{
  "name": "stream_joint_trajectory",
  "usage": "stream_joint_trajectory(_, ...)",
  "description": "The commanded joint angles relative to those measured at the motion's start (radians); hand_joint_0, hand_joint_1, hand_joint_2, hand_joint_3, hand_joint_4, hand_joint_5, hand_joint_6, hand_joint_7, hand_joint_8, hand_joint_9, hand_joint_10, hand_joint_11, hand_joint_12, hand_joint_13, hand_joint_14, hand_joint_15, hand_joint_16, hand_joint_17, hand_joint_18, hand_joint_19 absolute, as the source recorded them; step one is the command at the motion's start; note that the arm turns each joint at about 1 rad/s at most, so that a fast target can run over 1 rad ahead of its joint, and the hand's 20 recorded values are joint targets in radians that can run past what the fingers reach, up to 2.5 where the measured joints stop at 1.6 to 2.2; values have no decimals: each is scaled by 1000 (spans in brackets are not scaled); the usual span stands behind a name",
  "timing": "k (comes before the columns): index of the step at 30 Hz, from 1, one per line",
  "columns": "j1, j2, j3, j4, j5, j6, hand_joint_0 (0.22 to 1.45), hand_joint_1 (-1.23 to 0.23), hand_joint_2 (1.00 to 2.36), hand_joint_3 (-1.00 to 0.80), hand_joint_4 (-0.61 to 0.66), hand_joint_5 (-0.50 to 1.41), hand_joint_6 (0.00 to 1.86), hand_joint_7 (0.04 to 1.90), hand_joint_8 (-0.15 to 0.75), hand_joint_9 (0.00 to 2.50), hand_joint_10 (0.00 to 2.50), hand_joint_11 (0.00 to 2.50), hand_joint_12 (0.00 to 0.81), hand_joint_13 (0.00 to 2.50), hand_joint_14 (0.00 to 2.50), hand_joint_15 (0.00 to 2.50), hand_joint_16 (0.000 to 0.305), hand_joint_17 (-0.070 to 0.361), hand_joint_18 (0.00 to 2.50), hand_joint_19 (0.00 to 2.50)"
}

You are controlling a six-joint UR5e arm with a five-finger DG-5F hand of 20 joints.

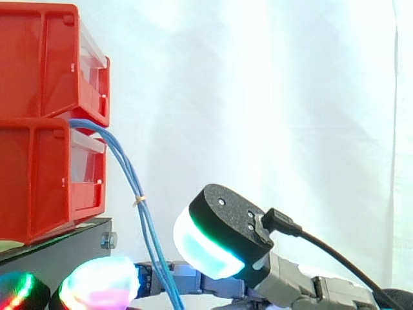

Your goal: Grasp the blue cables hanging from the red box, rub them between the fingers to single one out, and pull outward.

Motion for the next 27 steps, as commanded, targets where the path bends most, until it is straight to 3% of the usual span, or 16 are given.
stream_joint_trajectory(1,0,0,3,3,-2,-3,504,-574,1002,-455,201,-183,502,754,340,1200,15,741,365,640,12,325,43,97,372,133)
stream_joint_trajectory(11,5,2,8,4,-7,-1,511,-579,1002,-457,219,-174,502,765,334,1244,18,860,366,691,15,370,43,97,420,152)
stream_joint_trajectory(18,6,36,6,-7,-10,10,514,-582,1002,-458,228,-168,502,779,325,1255,18,900,365,732,14,392,43,97,448,174)
stream_joint_trajectory(22,8,71,-32,-23,-16,8,520,-594,1002,-462,230,-164,502,794,328,1299,18,933,363,759,15,402,43,96,472,187)
stream_joint_trajectory(27,11,152,-122,-26,-13,-13,526,-613,1002,-463,236,-154,503,823,316,1314,19,972,362,804,17,436,42,94,516,207)
